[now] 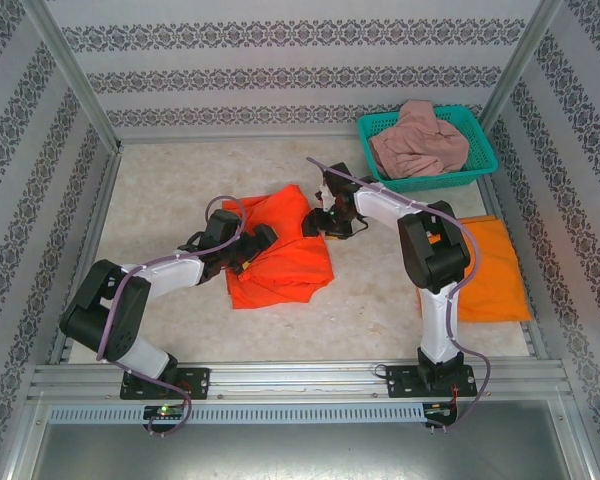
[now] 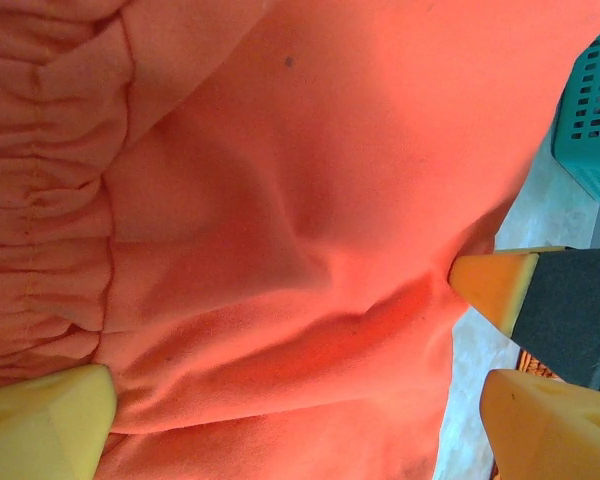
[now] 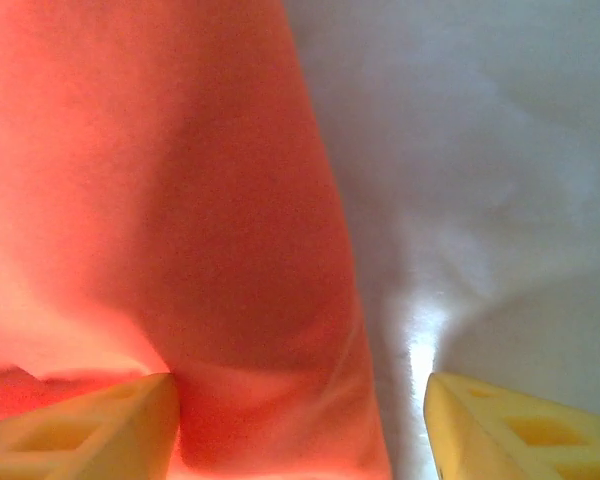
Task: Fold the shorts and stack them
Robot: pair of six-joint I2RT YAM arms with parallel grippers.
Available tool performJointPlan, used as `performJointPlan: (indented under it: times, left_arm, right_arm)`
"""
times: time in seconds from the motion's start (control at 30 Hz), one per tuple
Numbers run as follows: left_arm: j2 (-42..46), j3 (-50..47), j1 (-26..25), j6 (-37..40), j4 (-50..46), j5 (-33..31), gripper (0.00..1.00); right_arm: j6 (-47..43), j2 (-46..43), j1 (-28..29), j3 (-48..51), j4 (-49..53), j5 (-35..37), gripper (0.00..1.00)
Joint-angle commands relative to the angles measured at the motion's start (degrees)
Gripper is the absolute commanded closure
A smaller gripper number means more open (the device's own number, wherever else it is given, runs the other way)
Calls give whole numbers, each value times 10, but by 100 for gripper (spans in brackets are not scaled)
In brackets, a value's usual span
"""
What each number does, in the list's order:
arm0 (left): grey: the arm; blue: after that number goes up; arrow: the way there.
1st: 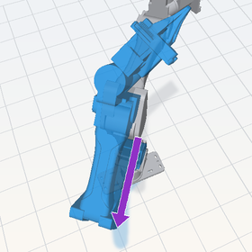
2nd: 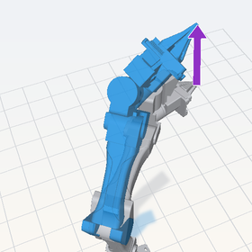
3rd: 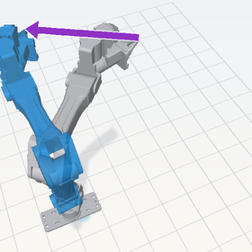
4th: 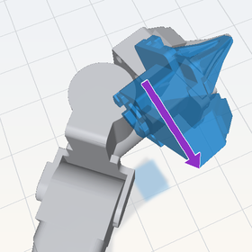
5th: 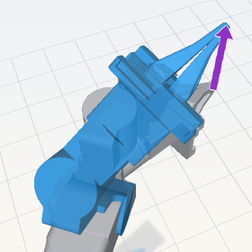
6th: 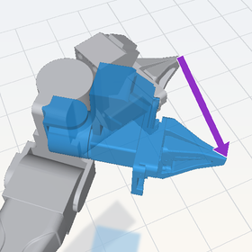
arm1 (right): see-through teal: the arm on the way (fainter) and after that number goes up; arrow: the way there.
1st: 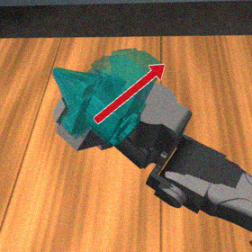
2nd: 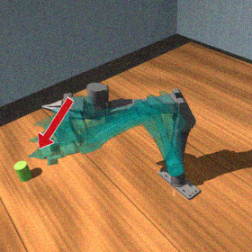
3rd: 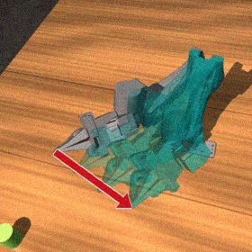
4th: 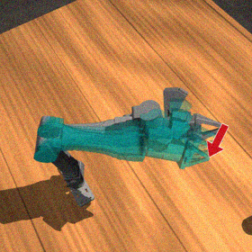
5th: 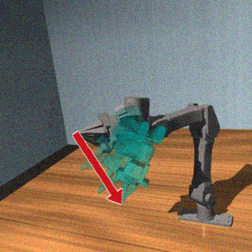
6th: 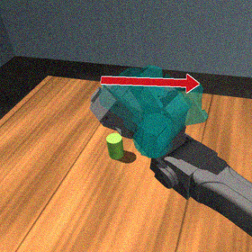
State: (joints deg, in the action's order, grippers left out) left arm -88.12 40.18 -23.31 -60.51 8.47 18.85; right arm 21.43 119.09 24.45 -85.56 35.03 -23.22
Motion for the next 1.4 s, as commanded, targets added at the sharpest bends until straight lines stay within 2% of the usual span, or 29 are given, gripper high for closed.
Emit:
performJointPlan:
  times: [0.0,0.13,0.23,0.3,0.33,0.57,0.9,1.37]
  left_arm:
    - [-8,-12,-7,-2,-3,-18,5]
    - [11,-9,-7,5,-3,-26,4]
    - [46,2,-6,31,-22,-45,1]
    - [78,10,-7,51,-46,-62,0]
    - [90,12,-5,58,-53,-69,0]
    - [151,3,-1,68,-65,-85,0]
    - [168,-7,3,69,-57,-86,0]
    - [162,-14,4,64,-38,-78,0]
  right_arm:
    - [13,14,14,-7,-16,-27,44]
    - [16,21,20,-7,-10,-3,66]
    - [5,14,20,-7,10,41,88]
    - [-7,0,19,-7,29,84,98]
    - [-12,-9,19,-6,40,105,100]
    - [-54,-97,18,-7,133,257,100]
    - [-107,-155,6,-46,277,404,100]
    - [-149,-203,-32,-70,376,537,100]
